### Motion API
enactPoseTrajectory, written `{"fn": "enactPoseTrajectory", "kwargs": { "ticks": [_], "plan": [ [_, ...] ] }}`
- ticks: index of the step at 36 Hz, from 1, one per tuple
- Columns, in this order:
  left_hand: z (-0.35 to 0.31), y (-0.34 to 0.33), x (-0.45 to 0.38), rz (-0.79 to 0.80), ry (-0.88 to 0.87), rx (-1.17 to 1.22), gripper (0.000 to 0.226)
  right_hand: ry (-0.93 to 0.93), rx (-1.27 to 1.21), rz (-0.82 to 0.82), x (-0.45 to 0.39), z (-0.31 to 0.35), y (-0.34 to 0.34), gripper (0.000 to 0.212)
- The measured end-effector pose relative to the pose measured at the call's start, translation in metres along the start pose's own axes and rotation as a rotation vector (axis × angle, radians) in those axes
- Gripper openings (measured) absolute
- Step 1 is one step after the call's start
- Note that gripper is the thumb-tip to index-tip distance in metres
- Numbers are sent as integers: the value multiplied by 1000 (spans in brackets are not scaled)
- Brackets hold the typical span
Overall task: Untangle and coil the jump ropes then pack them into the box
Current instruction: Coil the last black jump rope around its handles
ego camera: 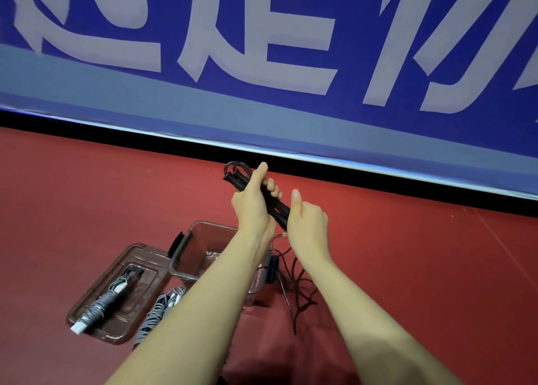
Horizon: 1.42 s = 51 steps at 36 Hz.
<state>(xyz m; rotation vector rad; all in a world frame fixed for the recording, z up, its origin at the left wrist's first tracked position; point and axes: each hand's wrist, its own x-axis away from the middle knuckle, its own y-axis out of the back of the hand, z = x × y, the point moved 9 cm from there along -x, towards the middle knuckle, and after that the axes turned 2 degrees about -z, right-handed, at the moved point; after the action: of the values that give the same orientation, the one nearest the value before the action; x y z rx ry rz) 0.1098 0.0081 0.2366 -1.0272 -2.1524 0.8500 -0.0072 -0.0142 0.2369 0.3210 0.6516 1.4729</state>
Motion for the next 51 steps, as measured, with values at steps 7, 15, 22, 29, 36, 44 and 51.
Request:
{"fn": "enactPoseTrajectory", "kwargs": {
  "ticks": [7,15,22,29,36,44,51],
  "plan": [
    [4,5,1,-51,2,-25,33,-61,-58,23,-1,5,3,52],
    [7,3,-3,57,28,-186,35,-141,-75,16,-5,-6,1,51],
    [-8,12,-5,23,-54,-387,33,-90,18,-47,-13,-9,19,49],
    [-63,0,9,76,-673,-1016,53,-62,164,-59,-15,-17,34,45],
    [-2,-28,34,692,-1088,-2112,87,-18,269,-33,-11,-11,37,53],
    [-3,-26,29,452,-1225,-2296,22,61,263,96,-7,-2,24,48],
    [6,-19,29,522,-1106,-2448,14,144,132,161,-3,7,22,51]
  ]
}}
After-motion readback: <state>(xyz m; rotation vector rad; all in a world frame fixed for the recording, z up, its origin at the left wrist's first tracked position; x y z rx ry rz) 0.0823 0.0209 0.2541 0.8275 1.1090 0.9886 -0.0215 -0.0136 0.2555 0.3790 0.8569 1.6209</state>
